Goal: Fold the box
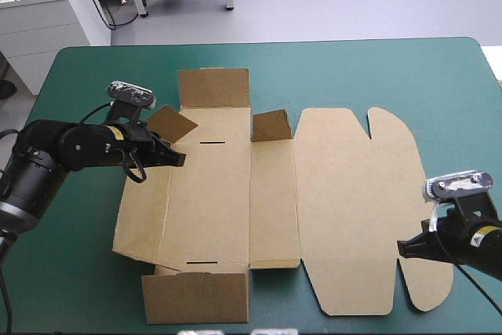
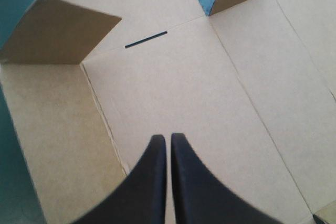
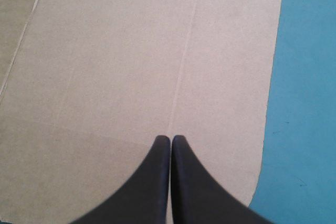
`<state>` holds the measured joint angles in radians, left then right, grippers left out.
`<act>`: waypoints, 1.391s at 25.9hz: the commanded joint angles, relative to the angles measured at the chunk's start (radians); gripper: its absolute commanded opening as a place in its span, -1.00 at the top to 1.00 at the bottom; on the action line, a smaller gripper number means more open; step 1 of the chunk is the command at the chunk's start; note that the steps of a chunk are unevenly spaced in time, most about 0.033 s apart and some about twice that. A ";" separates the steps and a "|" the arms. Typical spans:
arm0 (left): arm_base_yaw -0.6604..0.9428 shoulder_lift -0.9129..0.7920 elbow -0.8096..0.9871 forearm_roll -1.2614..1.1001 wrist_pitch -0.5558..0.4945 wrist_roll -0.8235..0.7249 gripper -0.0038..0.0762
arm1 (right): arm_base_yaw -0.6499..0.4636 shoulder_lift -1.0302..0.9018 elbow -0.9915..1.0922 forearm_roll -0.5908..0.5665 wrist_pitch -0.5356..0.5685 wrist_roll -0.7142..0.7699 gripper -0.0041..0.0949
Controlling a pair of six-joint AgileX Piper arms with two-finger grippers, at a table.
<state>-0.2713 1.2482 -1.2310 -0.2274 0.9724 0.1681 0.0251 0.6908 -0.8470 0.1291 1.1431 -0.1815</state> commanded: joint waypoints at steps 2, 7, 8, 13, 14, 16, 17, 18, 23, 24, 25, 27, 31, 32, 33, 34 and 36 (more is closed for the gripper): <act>0.174 -0.016 -0.035 -0.198 0.076 0.129 0.87 | -0.007 -0.052 -0.010 -0.009 -0.049 -0.001 0.94; 0.364 -0.018 -0.035 -0.296 0.194 0.210 0.87 | -0.007 -0.059 -0.010 -0.039 -0.051 -0.001 0.94; 0.404 -0.018 -0.035 -0.296 0.216 0.210 0.87 | -0.007 -0.059 -0.010 -0.041 -0.051 -0.001 0.94; 0.529 -0.019 -0.035 -0.284 0.264 0.210 0.87 | -0.007 -0.059 -0.010 -0.045 -0.058 -0.001 0.94; 0.543 -0.019 -0.035 -0.281 0.271 0.210 0.87 | -0.007 -0.059 -0.010 -0.045 -0.058 -0.001 0.94; 0.571 -0.019 -0.035 -0.273 0.283 0.210 0.87 | -0.007 -0.059 -0.010 -0.045 -0.060 -0.001 0.94; 0.579 -0.019 -0.035 -0.266 0.286 0.210 0.86 | -0.007 -0.059 -0.010 -0.047 -0.060 -0.001 0.94; 0.582 -0.019 -0.035 -0.263 0.286 0.210 0.86 | -0.007 -0.059 -0.010 -0.047 -0.060 -0.001 0.94; 0.580 -0.018 -0.031 -0.317 0.325 0.187 0.52 | -0.007 -0.059 -0.010 -0.047 -0.060 -0.001 0.94; 0.580 -0.018 -0.026 -0.324 0.325 0.187 0.38 | -0.007 -0.059 -0.010 -0.047 -0.060 -0.001 0.94; 0.580 -0.018 -0.021 -0.324 0.325 0.187 0.25 | -0.007 -0.059 -0.010 -0.047 -0.060 -0.001 0.94; 0.580 -0.018 0.011 -0.318 0.325 0.186 -0.33 | -0.007 -0.059 -0.010 -0.047 -0.054 -0.001 0.94; 0.580 -0.018 0.118 -0.318 0.325 0.203 -0.92 | -0.007 -0.059 -0.010 -0.047 -0.051 -0.001 0.94; 0.580 -0.018 0.157 -0.318 0.325 0.213 -0.92 | -0.007 -0.059 -0.010 -0.047 -0.051 -0.001 0.94; 0.580 -0.018 0.182 -0.314 0.323 0.209 -0.92 | -0.007 -0.059 -0.010 -0.047 -0.051 -0.001 0.94; 0.580 -0.018 0.218 -0.311 0.323 0.229 -0.92 | -0.007 -0.059 -0.010 -0.047 -0.051 -0.001 0.94; 0.580 -0.018 0.263 -0.325 0.321 0.259 -0.92 | -0.007 -0.059 -0.010 -0.047 -0.051 -0.001 0.94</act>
<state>0.3114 1.2557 -0.9827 -0.4999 1.2306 0.4039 0.0249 0.6302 -0.8344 0.0848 1.1357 -0.1786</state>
